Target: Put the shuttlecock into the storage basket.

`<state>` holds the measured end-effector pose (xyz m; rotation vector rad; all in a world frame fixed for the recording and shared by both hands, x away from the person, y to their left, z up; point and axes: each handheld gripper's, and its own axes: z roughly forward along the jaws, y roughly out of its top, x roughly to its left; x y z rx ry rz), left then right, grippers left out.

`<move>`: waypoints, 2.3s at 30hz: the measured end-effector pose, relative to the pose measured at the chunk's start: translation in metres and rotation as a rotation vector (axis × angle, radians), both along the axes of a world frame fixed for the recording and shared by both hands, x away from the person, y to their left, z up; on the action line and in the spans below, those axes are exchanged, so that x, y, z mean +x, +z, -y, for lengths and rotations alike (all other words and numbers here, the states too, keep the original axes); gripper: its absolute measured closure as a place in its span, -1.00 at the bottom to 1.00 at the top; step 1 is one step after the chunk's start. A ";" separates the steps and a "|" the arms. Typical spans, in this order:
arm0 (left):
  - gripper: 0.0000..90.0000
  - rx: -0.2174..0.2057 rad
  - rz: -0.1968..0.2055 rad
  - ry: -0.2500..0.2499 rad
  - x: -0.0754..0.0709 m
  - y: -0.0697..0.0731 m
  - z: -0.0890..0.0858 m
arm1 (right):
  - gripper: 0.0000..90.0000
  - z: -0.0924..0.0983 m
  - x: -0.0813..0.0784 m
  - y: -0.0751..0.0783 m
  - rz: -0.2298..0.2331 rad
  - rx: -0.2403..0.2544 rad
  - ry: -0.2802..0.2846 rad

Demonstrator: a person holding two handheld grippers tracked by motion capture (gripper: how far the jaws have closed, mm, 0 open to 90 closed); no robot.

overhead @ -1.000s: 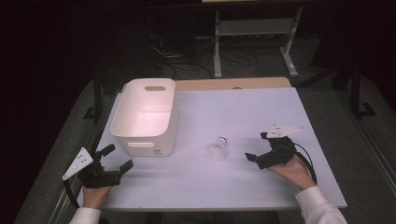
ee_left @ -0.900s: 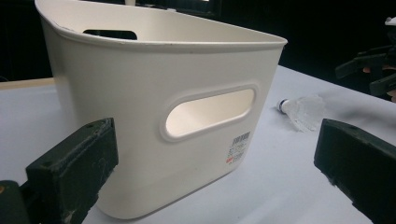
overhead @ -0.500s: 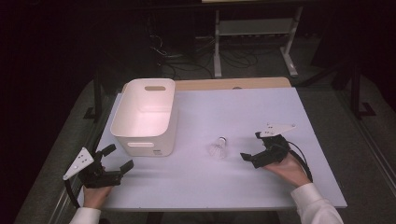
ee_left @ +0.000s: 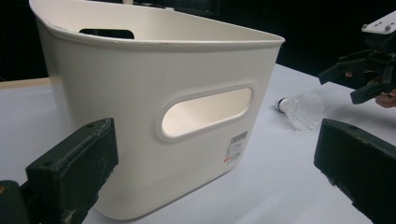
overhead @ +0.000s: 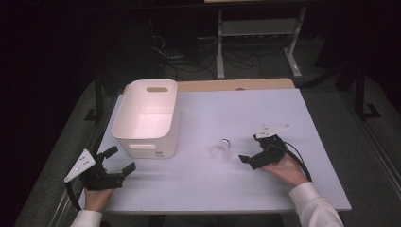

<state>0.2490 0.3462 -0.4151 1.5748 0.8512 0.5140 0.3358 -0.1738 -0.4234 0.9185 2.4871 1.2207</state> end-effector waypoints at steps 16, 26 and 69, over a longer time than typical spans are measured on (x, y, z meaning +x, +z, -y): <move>-1.00 0.002 0.002 -0.007 0.000 0.000 0.000 | -0.53 -0.019 0.015 -0.002 -0.104 -0.019 0.067; -1.00 -0.004 0.001 -0.007 0.000 0.000 0.000 | 0.15 -0.027 0.020 -0.004 -0.129 -0.039 0.081; -1.00 -0.012 0.001 -0.011 0.000 0.001 -0.001 | 0.79 -0.081 0.037 -0.011 -0.182 -0.078 0.203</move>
